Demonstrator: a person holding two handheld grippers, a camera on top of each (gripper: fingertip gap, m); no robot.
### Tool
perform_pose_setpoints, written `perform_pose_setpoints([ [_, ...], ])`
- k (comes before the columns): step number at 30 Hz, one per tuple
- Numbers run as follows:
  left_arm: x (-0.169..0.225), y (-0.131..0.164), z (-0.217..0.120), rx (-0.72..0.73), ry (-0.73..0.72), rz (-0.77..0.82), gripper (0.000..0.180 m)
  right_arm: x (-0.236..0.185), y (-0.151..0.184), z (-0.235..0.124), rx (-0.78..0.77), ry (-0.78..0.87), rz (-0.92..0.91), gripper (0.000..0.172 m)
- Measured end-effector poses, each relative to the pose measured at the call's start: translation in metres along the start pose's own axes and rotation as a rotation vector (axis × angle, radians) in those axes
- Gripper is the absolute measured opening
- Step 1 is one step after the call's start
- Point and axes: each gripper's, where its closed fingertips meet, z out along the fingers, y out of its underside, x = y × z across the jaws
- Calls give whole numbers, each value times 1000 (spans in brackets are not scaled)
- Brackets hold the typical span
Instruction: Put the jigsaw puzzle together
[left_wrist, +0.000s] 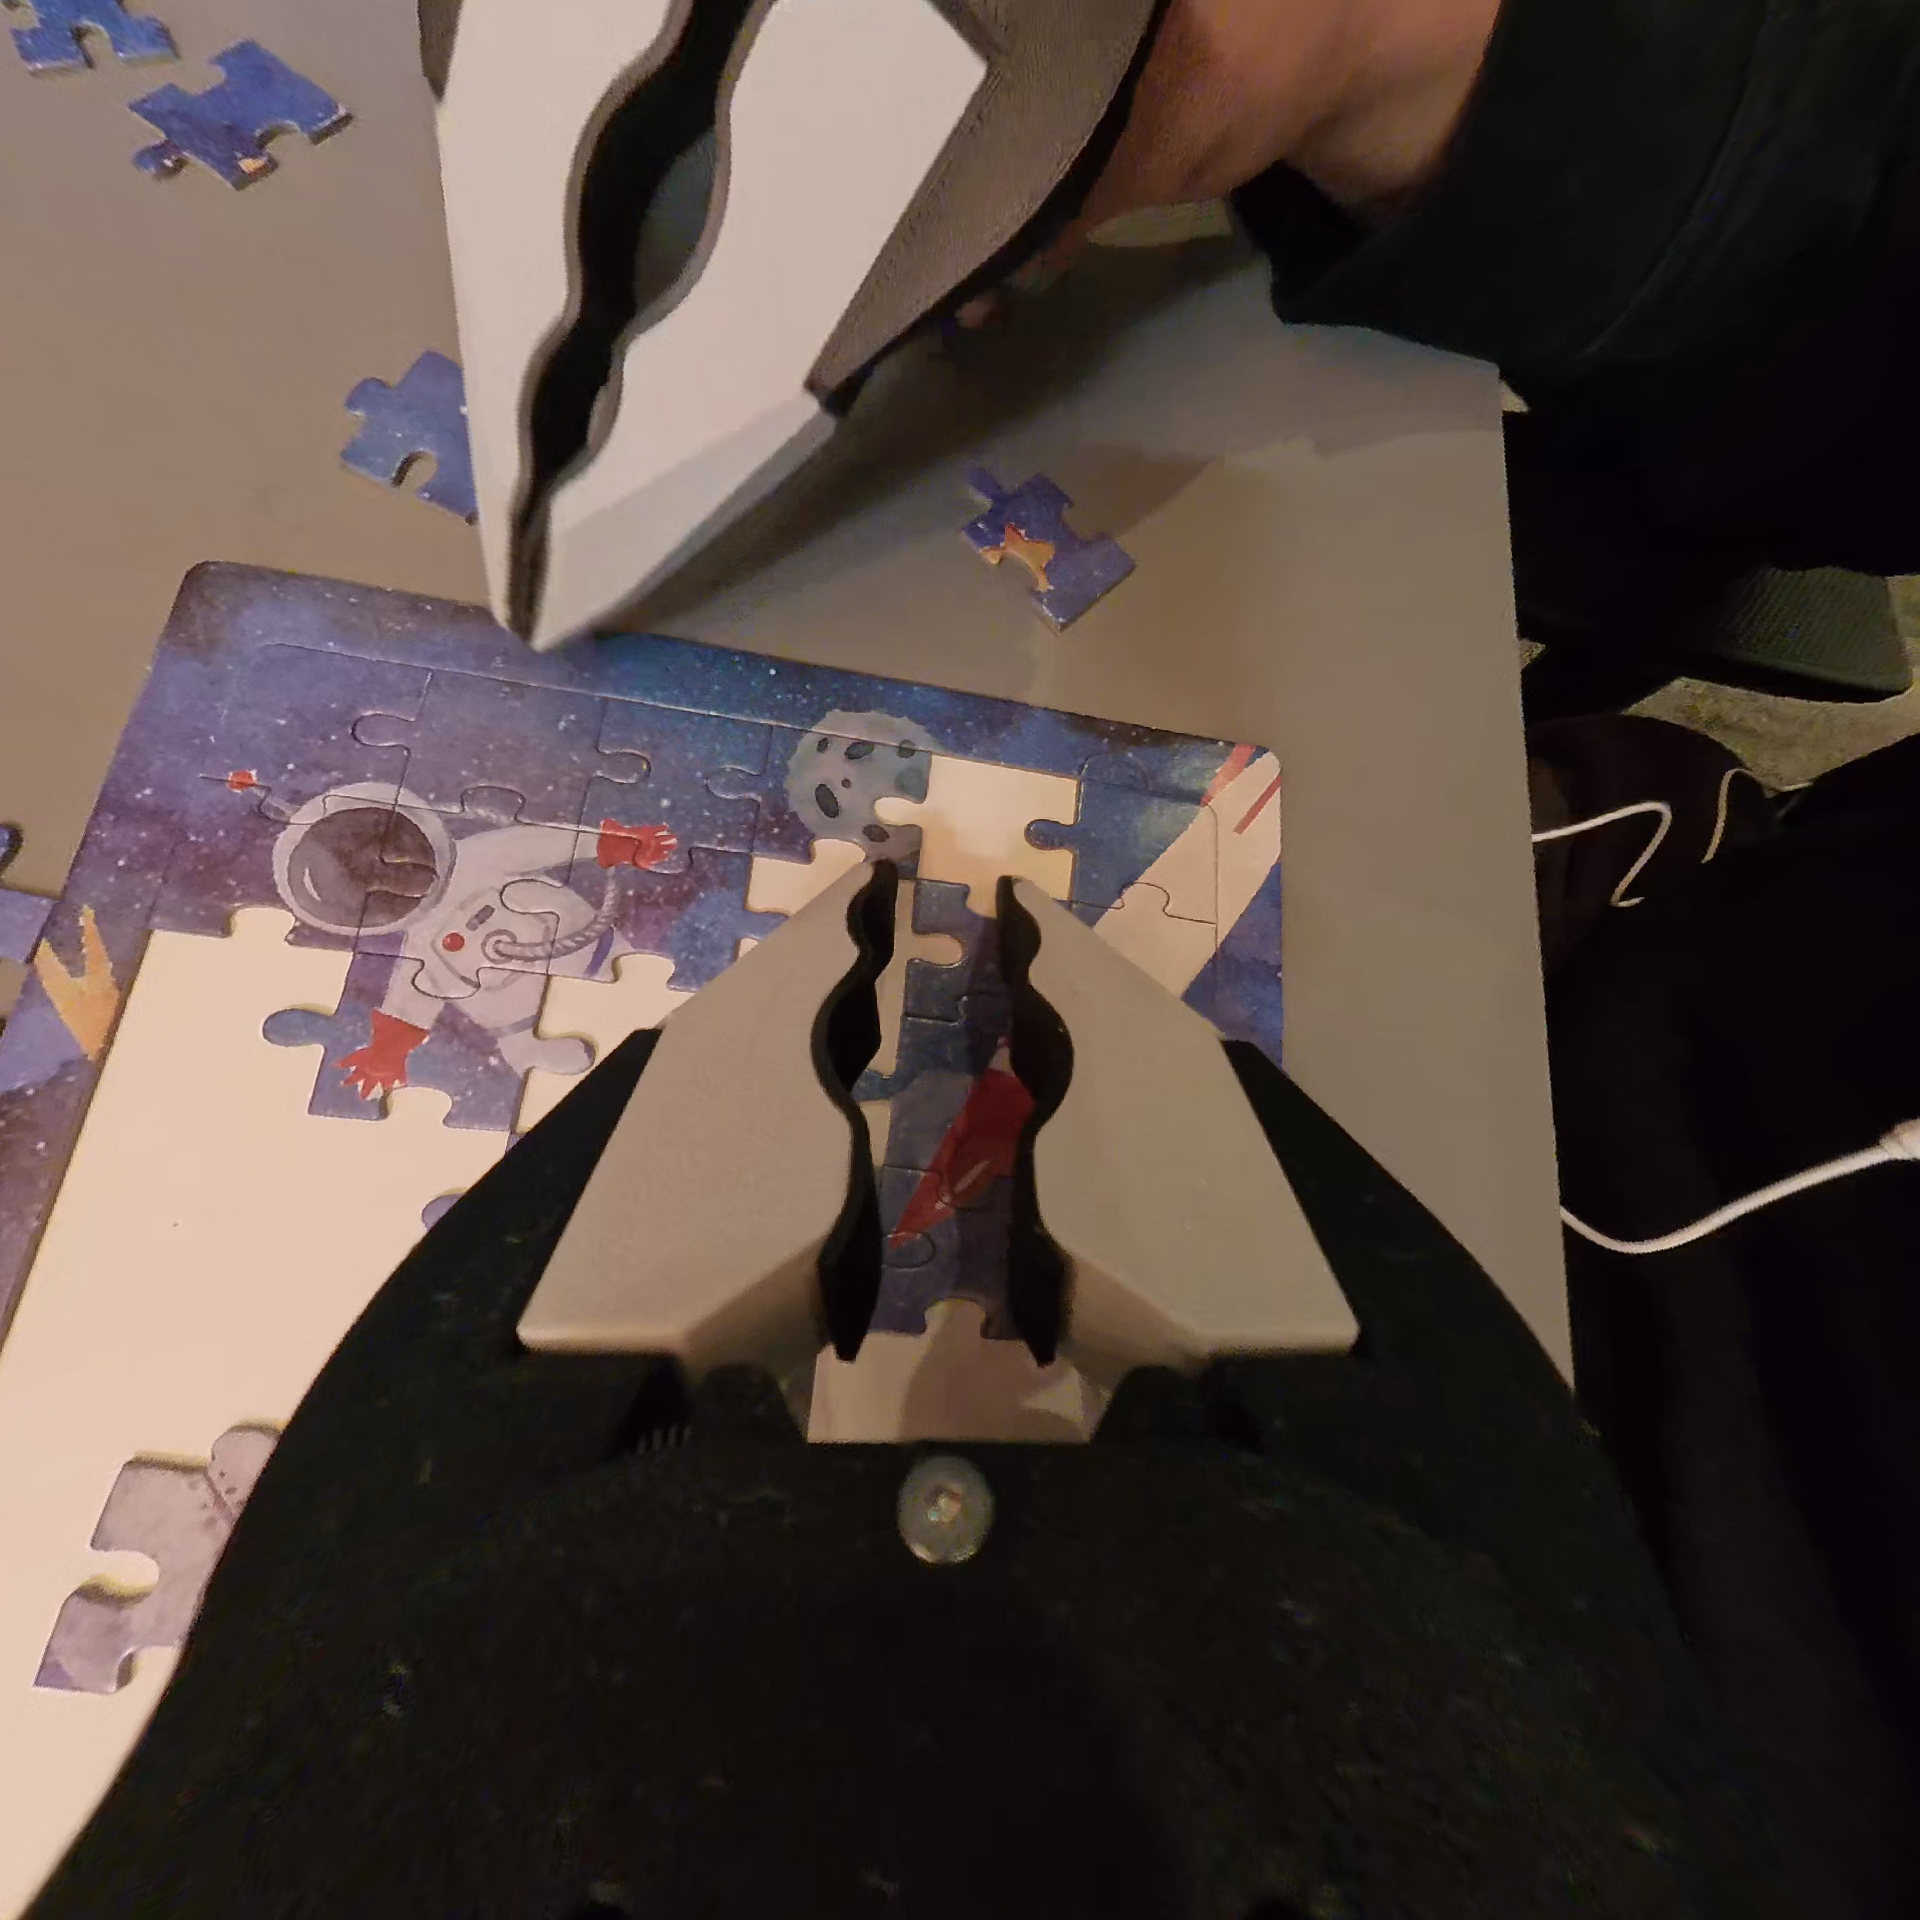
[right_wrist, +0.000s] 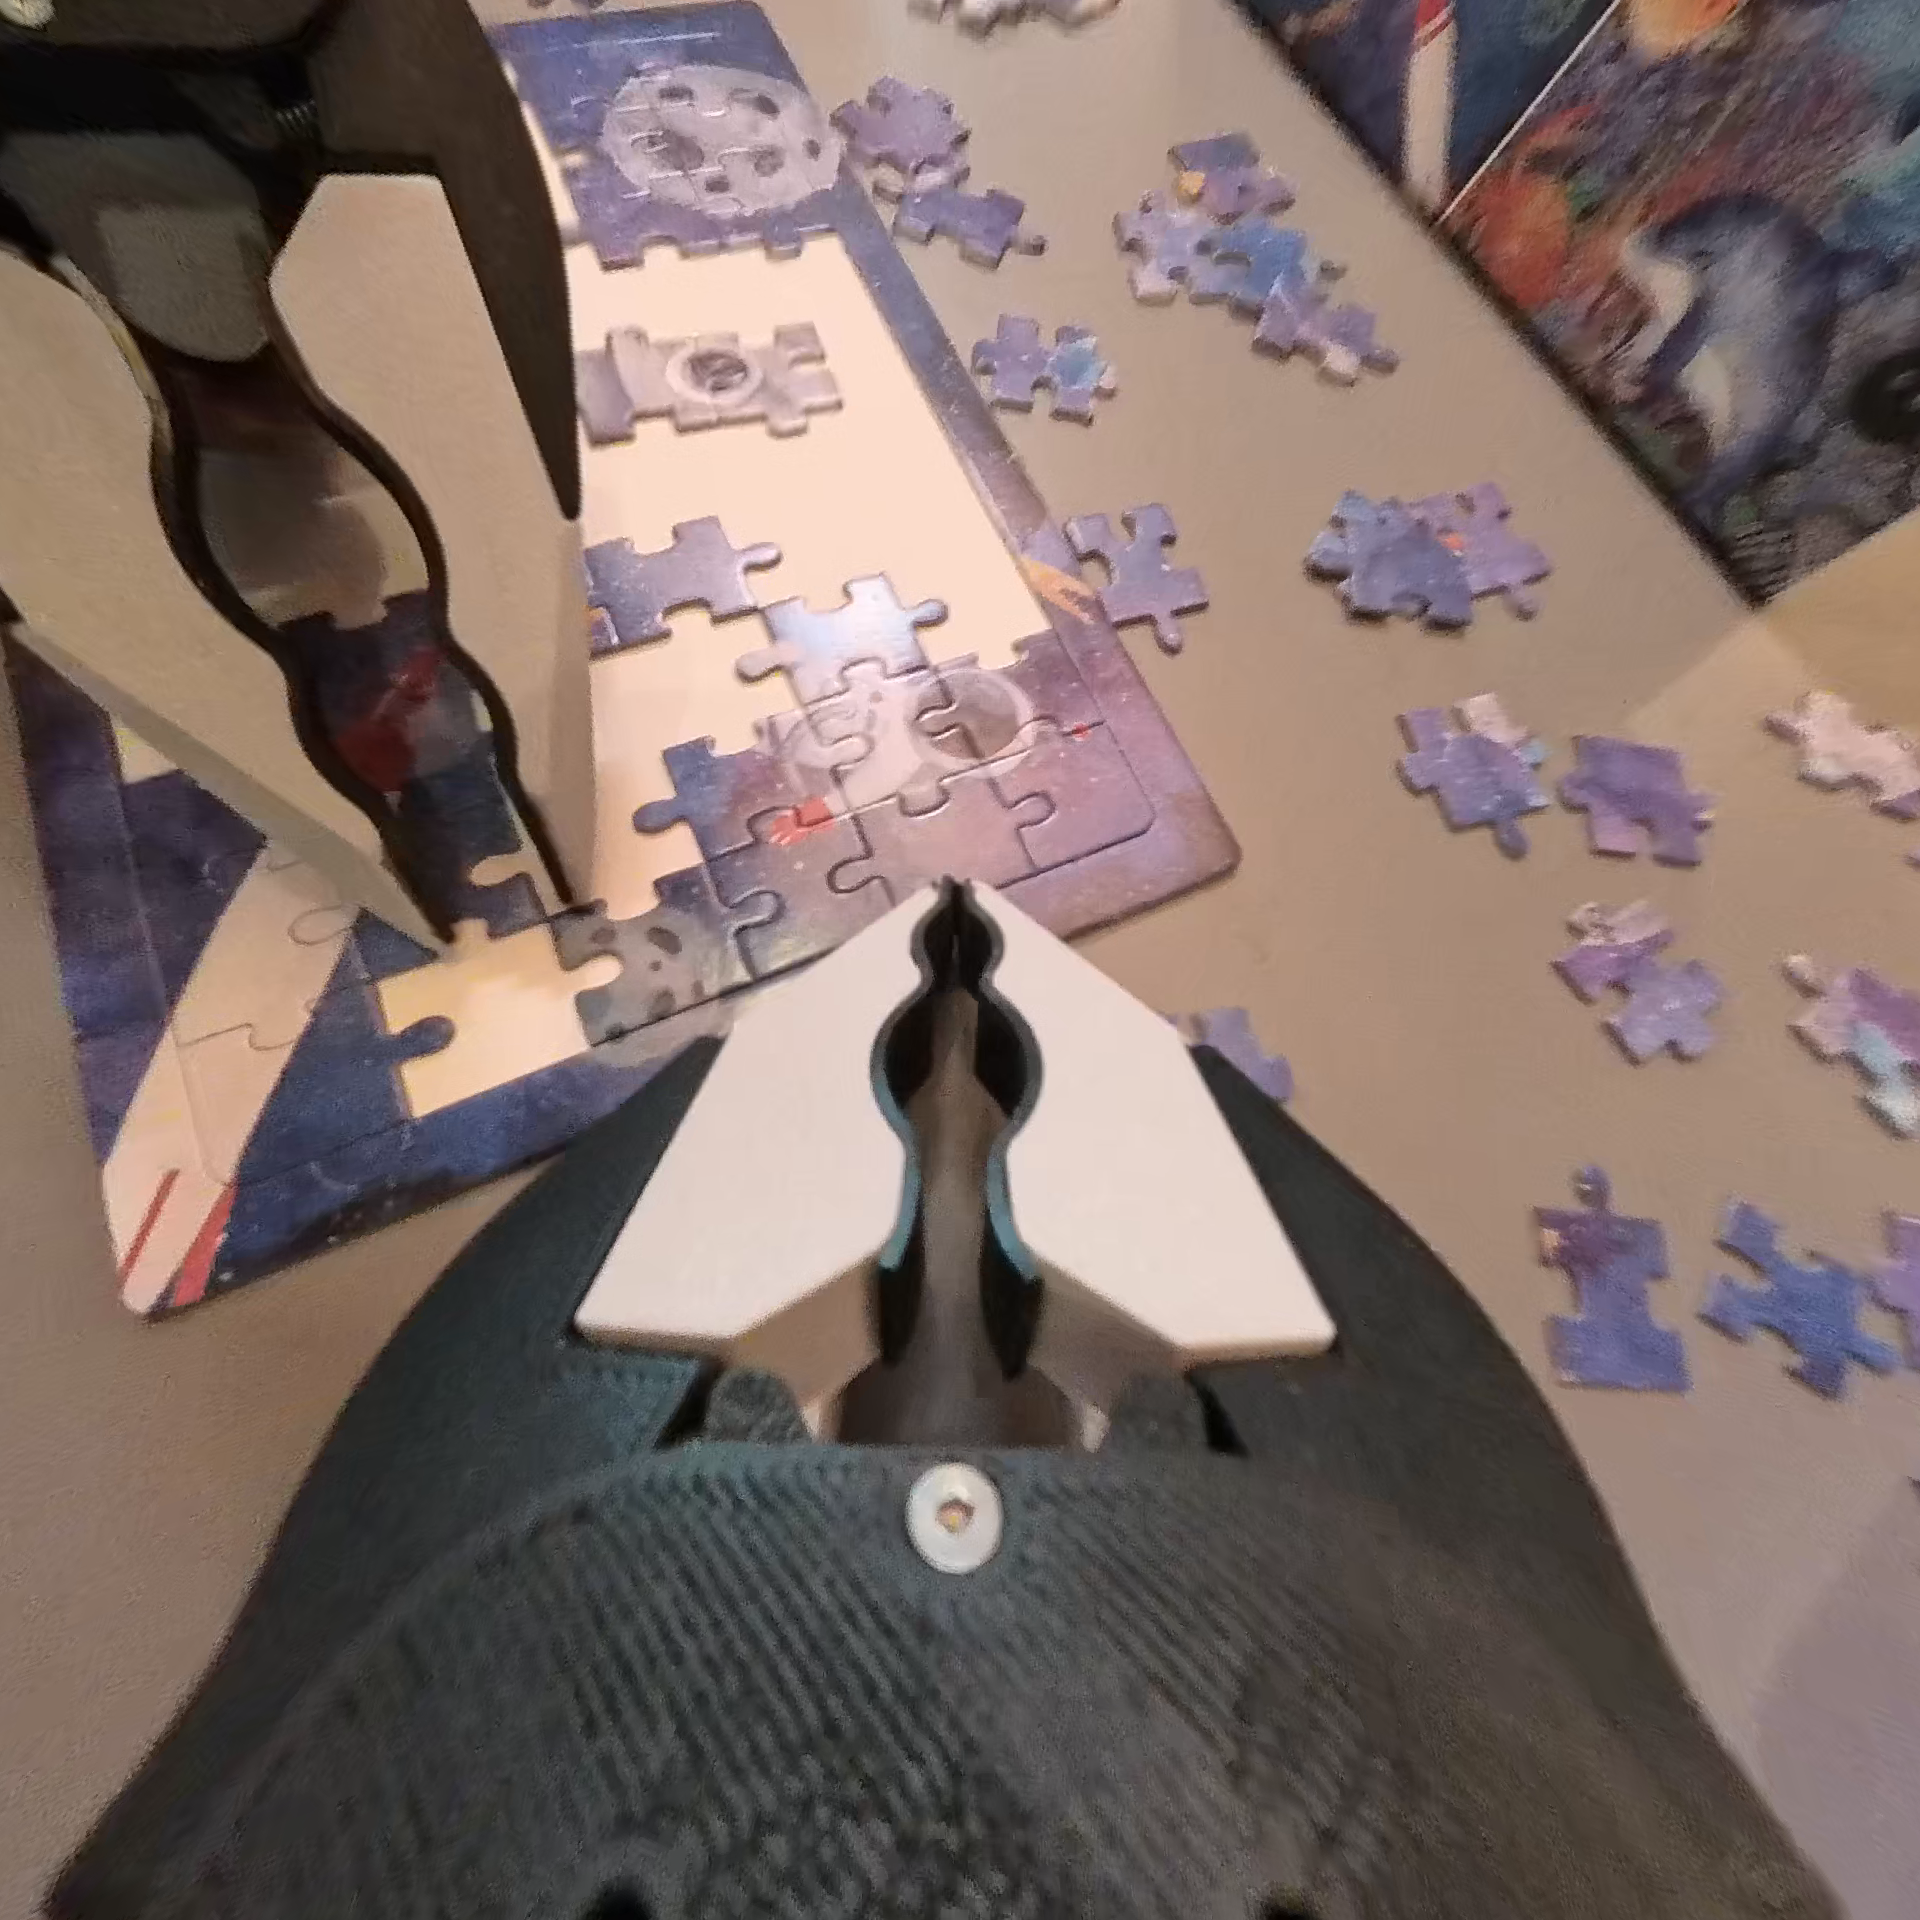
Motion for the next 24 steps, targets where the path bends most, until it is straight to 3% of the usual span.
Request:
perform_pose_setpoints([
  [5, -12, -11, -24, 72, -43, -25, 15, 26, -17, -28, 144, 110, 0, 0],
  [13, -81, -10, -99, 257, -328, -122, 11, 70, 0, -57, 199, 256, 67, 0],
  [19, -118, -1, -159, 490, -492, -208, 1, 85, 3, -71, 202, 370, 73, 0],
  [24, -129, 11, -179, 574, -539, -250, 0, 74, -4, -82, 260, 443, 128, 0],
])
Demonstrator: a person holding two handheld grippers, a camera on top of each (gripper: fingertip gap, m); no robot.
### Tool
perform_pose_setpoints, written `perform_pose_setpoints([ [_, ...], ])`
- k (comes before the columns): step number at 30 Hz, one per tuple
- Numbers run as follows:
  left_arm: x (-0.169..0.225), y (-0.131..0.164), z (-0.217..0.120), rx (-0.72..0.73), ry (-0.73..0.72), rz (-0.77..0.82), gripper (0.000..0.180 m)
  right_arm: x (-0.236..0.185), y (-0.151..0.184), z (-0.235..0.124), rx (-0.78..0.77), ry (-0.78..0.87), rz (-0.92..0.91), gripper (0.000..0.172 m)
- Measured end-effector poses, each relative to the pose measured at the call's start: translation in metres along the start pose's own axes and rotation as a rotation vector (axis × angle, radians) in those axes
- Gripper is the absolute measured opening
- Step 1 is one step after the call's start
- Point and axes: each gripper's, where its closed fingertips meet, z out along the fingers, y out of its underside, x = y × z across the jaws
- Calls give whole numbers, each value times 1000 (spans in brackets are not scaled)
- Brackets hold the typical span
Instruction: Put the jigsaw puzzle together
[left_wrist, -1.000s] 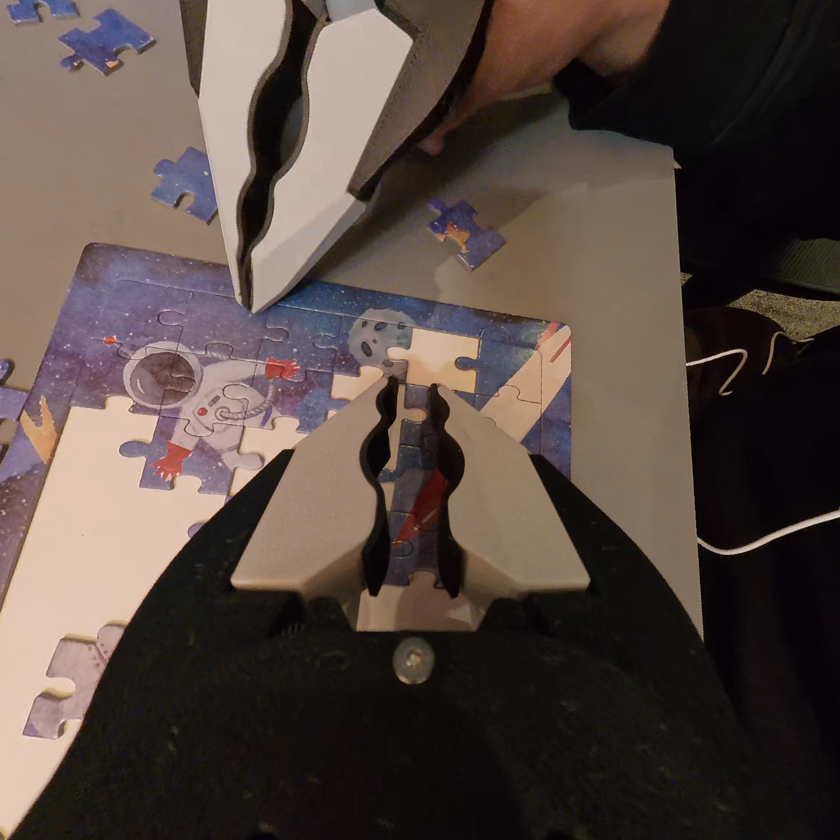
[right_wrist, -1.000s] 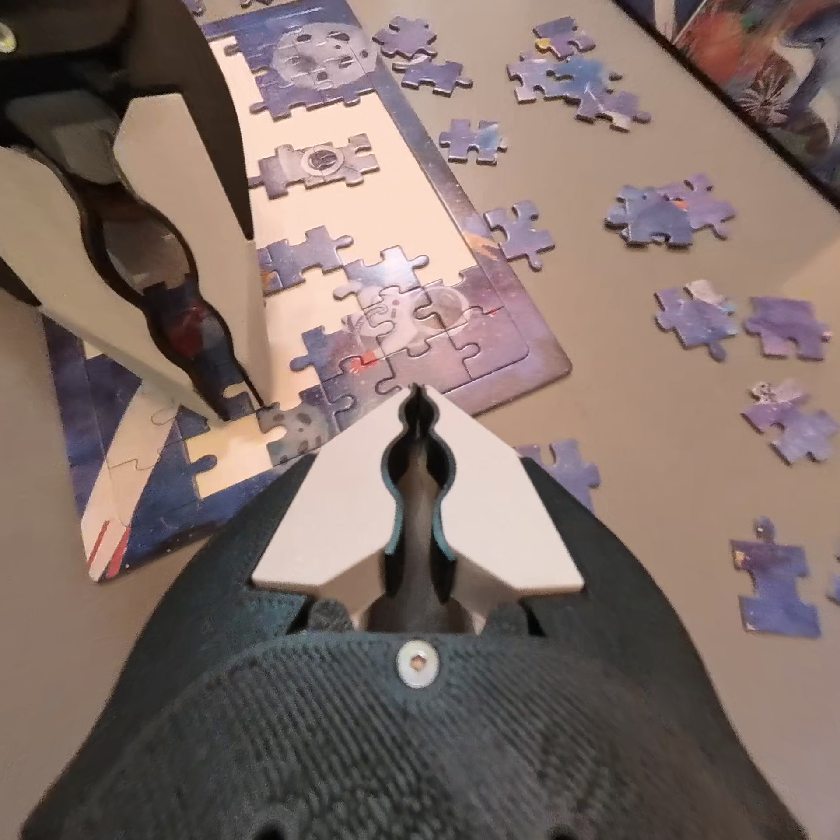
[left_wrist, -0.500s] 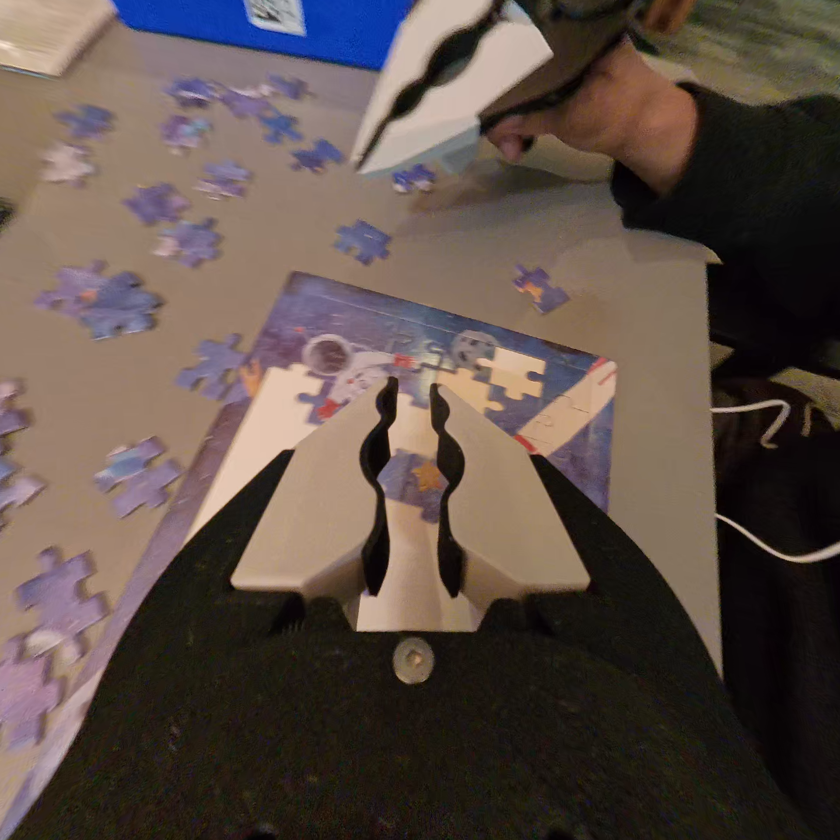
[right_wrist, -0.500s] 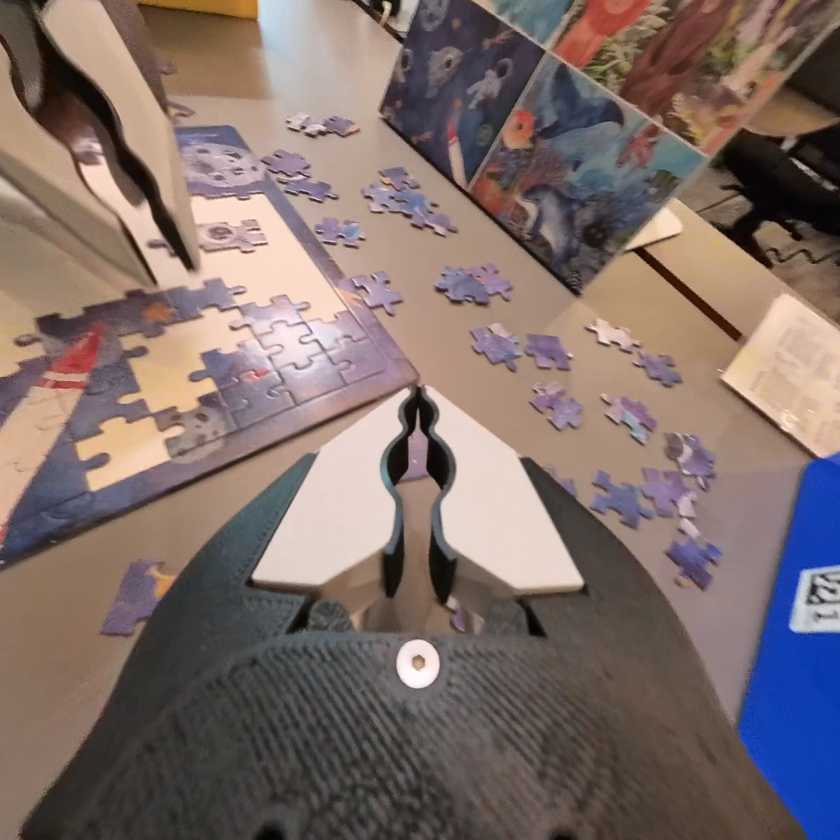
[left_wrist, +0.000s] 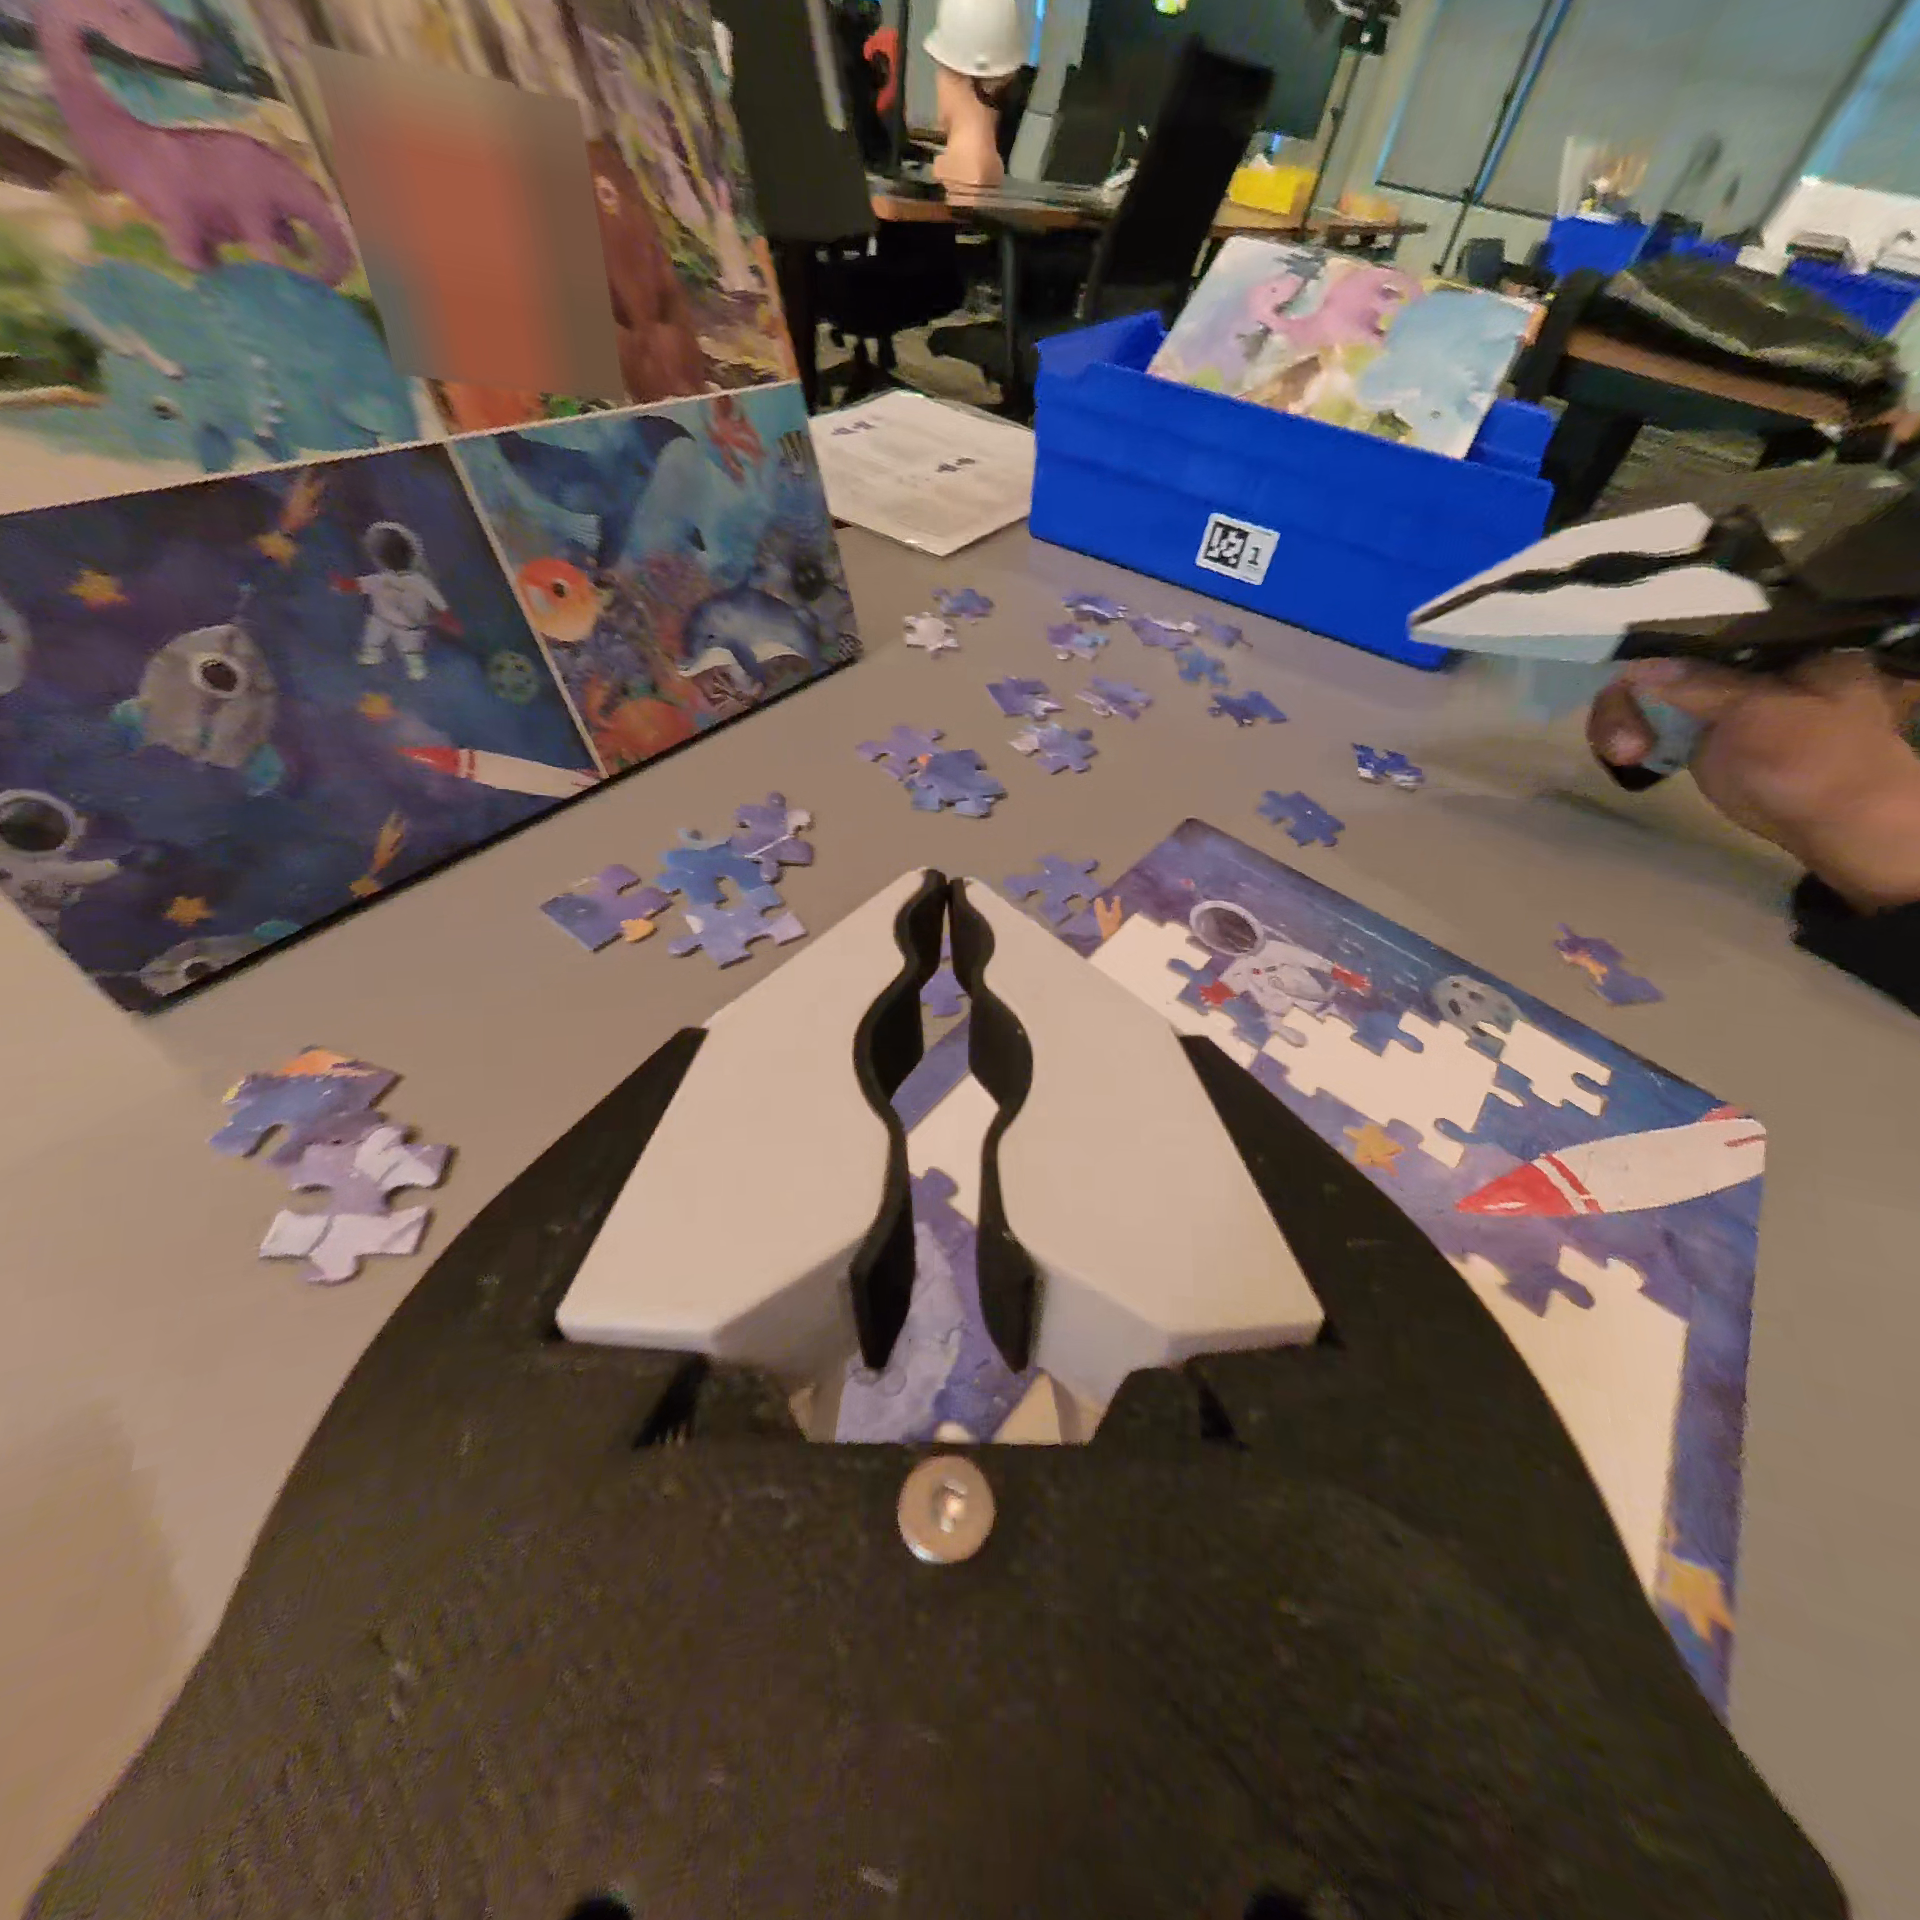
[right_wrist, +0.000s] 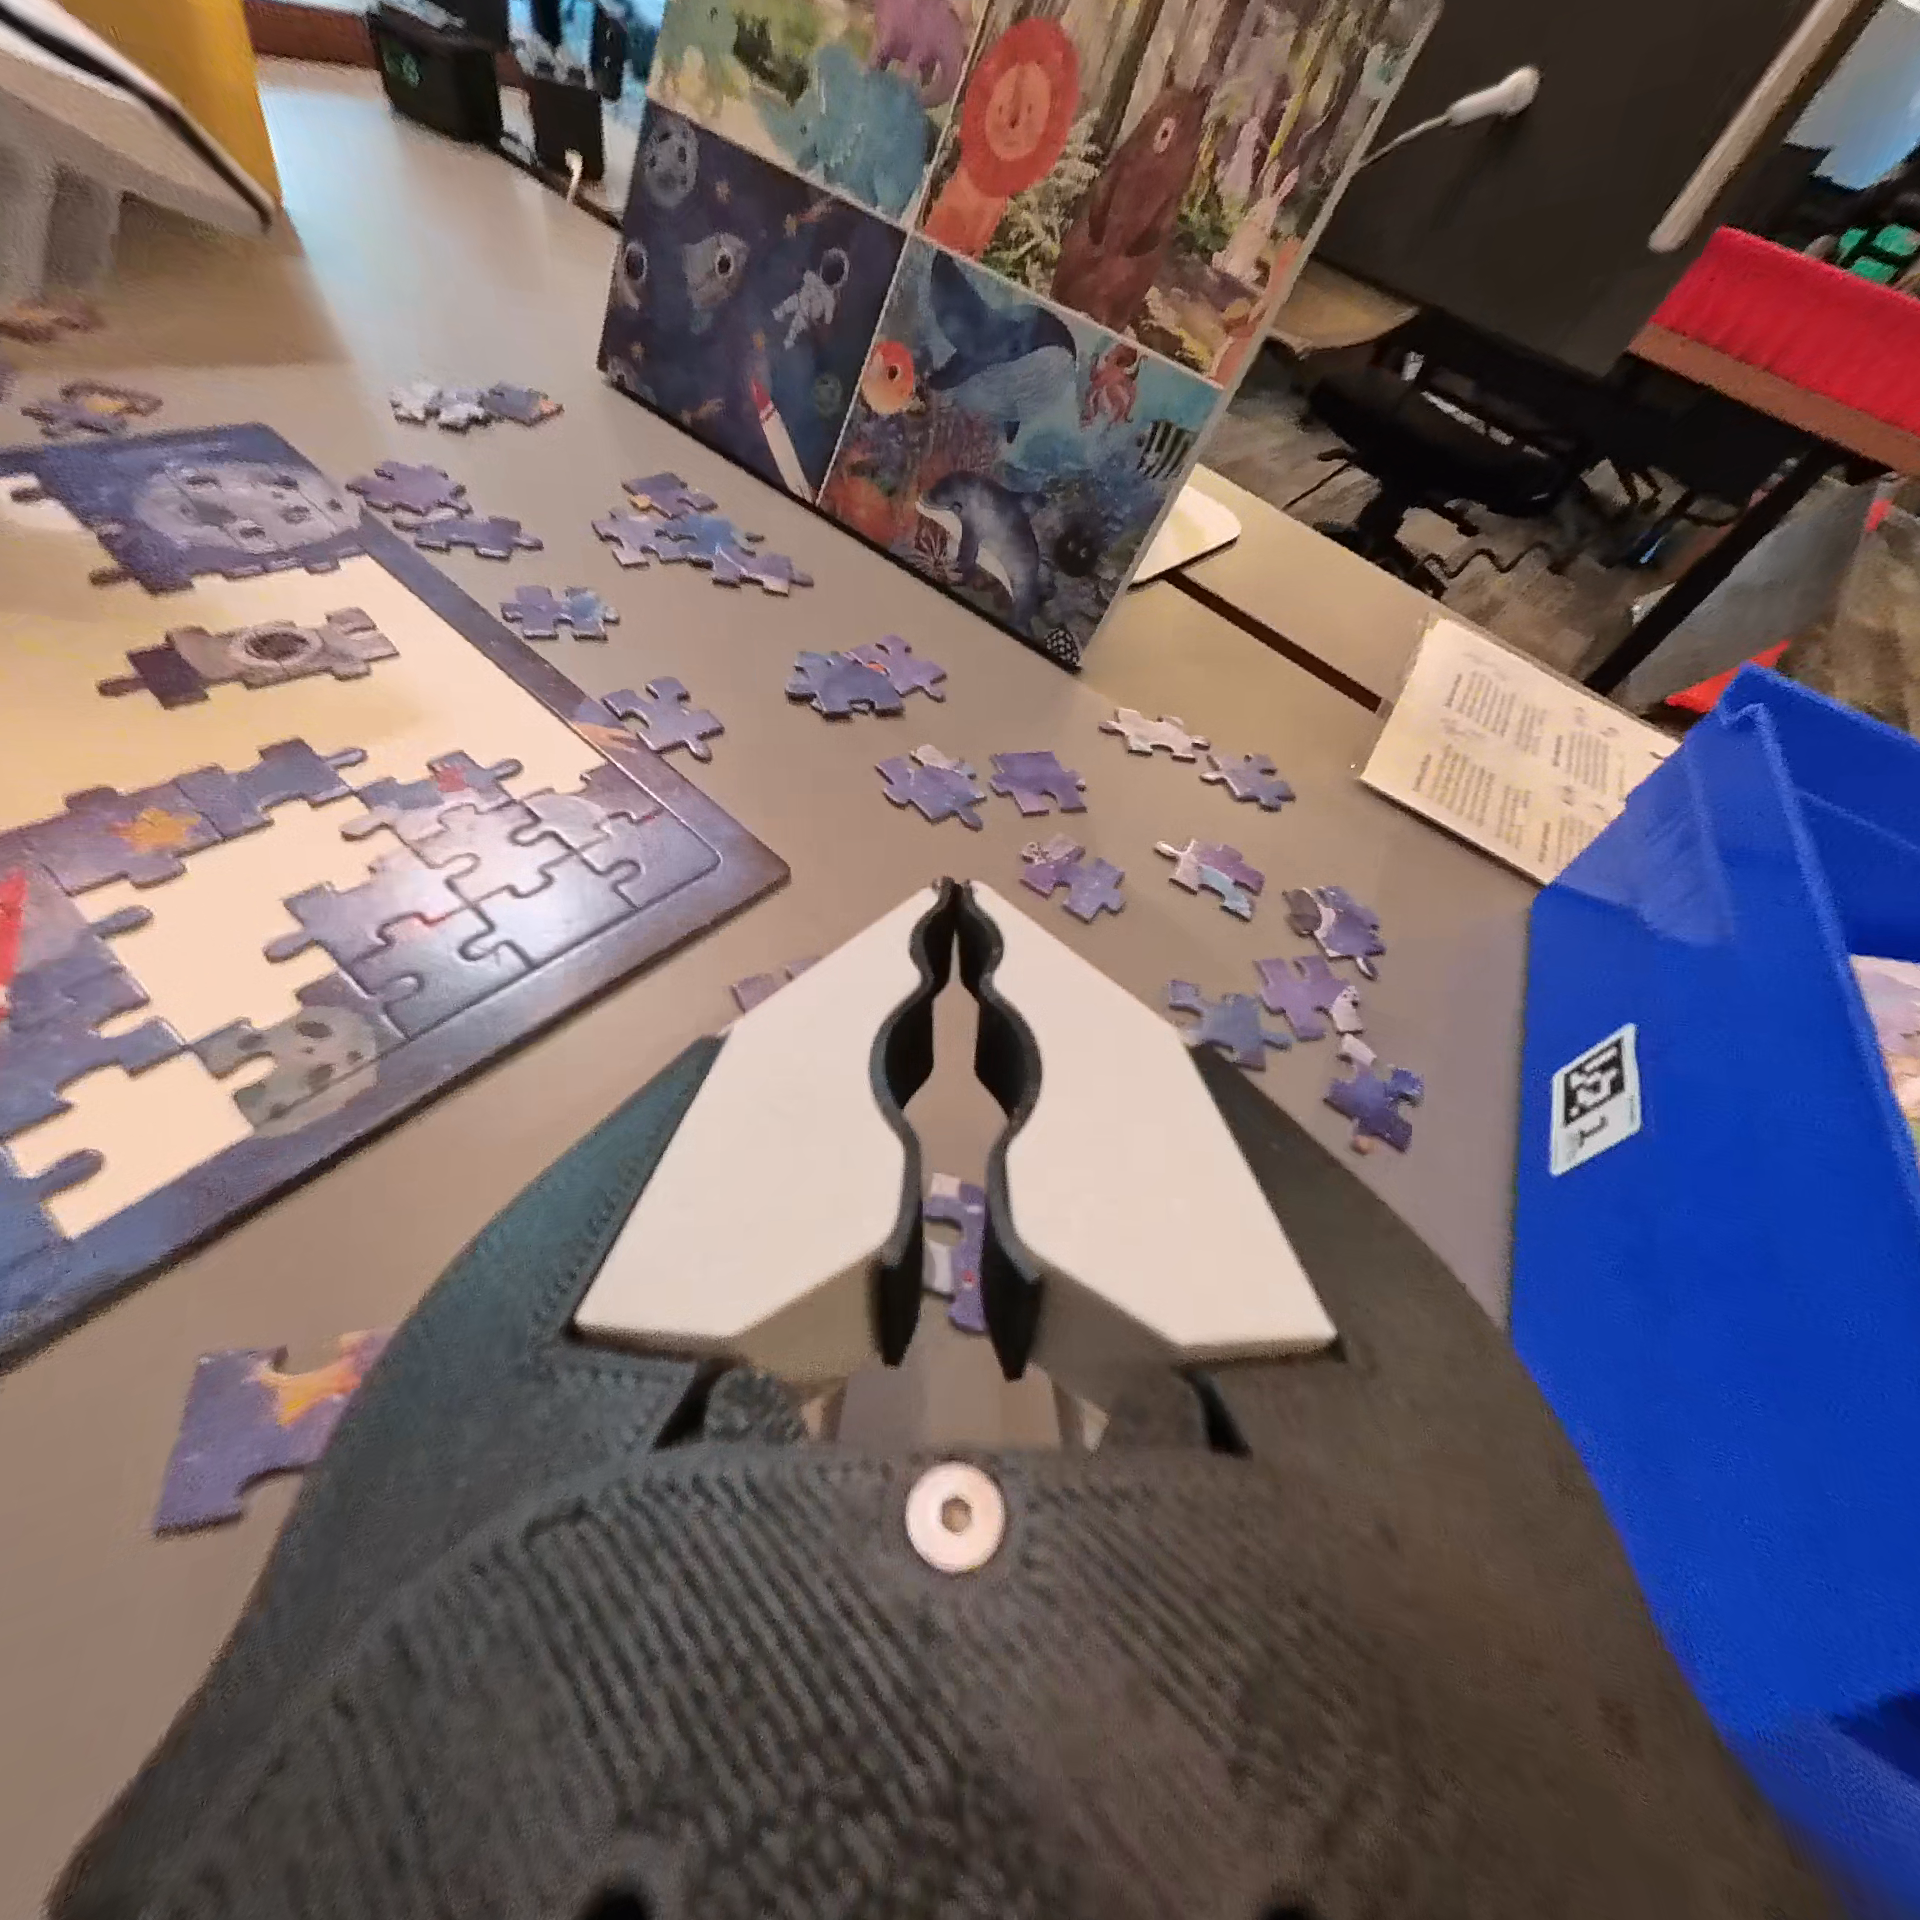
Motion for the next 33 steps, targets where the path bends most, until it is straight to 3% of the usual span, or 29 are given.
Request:
perform_pose_setpoints([
  [3, -7, 3, -2, -1, -41, 21, 0, -12, -11, -8, 83, 5, 23, 0],
  [7, -8, 4, -1, -7, -58, 45, 0, -8, -3, -9, 51, 31, 29, 0],
  [18, -7, -5, -6, 52, -66, 62, 0, 6, -13, -28, 197, -48, 270, 0],
  [33, -7, -9, -8, 85, -49, 30, 0, -3, -1, -15, 85, -4, 142, 0],
])
